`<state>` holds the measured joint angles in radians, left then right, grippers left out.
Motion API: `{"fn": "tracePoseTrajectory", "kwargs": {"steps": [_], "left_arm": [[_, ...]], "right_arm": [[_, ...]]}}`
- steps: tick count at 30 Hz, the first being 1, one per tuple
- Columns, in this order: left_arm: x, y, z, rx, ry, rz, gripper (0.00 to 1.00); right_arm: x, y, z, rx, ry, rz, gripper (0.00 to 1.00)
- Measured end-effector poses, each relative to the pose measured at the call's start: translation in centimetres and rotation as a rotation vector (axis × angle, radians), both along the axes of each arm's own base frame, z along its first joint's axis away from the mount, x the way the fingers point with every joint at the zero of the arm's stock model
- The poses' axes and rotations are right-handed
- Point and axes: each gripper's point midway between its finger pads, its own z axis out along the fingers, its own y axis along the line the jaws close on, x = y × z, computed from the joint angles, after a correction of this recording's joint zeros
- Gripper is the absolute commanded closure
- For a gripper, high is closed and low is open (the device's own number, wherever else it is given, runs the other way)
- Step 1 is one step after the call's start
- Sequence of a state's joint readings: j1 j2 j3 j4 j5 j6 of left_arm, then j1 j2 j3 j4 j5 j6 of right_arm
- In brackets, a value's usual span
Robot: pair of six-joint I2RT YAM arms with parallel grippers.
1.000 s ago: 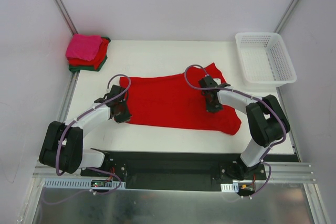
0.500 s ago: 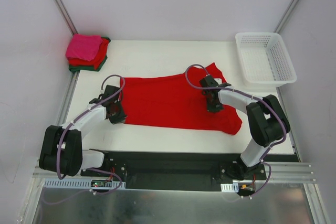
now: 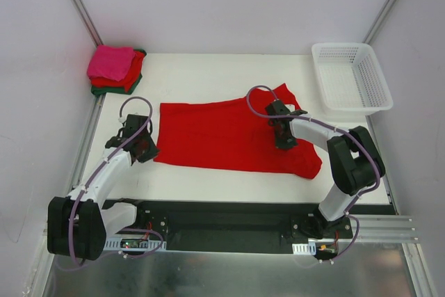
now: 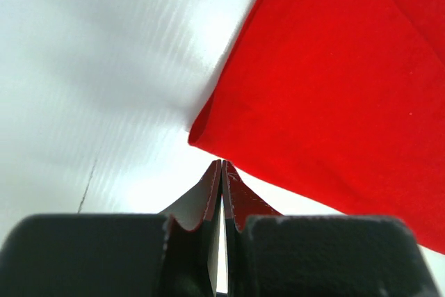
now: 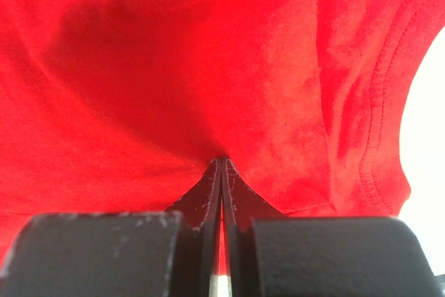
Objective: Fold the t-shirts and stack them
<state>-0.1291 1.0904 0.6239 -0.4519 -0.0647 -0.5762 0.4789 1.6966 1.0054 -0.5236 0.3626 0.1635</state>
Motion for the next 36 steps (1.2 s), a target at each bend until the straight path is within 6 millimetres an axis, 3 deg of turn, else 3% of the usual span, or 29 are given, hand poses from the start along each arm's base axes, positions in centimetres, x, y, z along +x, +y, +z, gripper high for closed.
{"fn": "tracePoseTrajectory", "kwargs": {"steps": [10, 19, 24, 30, 36], "left_arm": [[-0.4, 0.4, 0.3, 0.016, -0.002, 0.018, 1.00], [1.4, -1.4, 2.3, -0.075, -0.120, -0.030, 1.00], [2.7, -2.8, 3.3, -0.141, -0.191, -0.077, 1.00], [3.5, -5.2, 2.8, -0.186, -0.202, -0.168, 1.00], [3.9, -9.5, 0.8, -0.186, -0.127, -0.314, 1.00]], "right_arm": [[-0.3, -0.2, 0.2, -0.003, 0.007, -0.001, 0.99], [-0.5, -0.2, 0.8, 0.004, 0.001, -0.001, 0.98], [-0.4, 0.0, 4.0, 0.048, -0.091, 0.020, 0.96], [-0.4, 1.6, 8.6, 0.146, -0.220, 0.080, 0.99], [-1.6, 4.6, 7.9, 0.180, -0.179, 0.169, 0.99]]}}
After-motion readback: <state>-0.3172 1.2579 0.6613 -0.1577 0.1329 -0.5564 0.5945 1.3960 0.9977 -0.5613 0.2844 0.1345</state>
